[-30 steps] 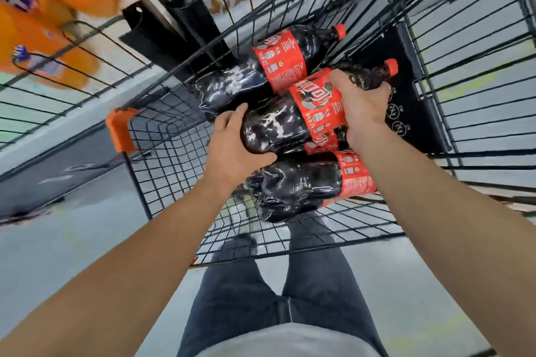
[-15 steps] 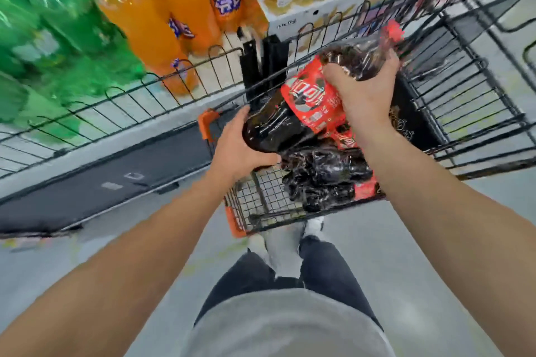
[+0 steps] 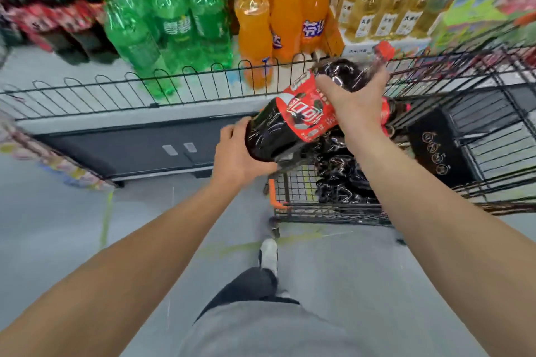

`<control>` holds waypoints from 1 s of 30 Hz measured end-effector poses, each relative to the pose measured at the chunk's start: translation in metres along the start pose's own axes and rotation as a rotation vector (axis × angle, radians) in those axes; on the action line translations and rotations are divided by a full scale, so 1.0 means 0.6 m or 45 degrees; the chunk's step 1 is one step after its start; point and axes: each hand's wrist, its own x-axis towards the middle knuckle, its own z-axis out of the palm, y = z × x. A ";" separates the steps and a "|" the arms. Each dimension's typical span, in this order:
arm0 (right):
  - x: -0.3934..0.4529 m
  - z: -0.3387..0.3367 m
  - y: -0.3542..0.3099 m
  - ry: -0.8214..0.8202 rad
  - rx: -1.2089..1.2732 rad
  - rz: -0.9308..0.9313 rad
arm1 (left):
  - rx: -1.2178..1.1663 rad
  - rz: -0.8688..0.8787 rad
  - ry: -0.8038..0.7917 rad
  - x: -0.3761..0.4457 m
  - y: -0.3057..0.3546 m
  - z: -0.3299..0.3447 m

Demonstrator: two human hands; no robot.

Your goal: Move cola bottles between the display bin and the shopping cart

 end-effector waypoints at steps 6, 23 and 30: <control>-0.095 0.069 -0.002 -0.132 0.066 -0.069 | -0.002 -0.152 0.176 -0.115 -0.054 -0.068; -0.318 0.514 -0.081 -0.518 0.029 -0.291 | -0.102 -0.349 0.522 -0.210 -0.373 -0.374; -0.375 0.727 -0.125 -0.452 -0.019 -0.377 | -0.127 -0.271 0.512 -0.166 -0.518 -0.546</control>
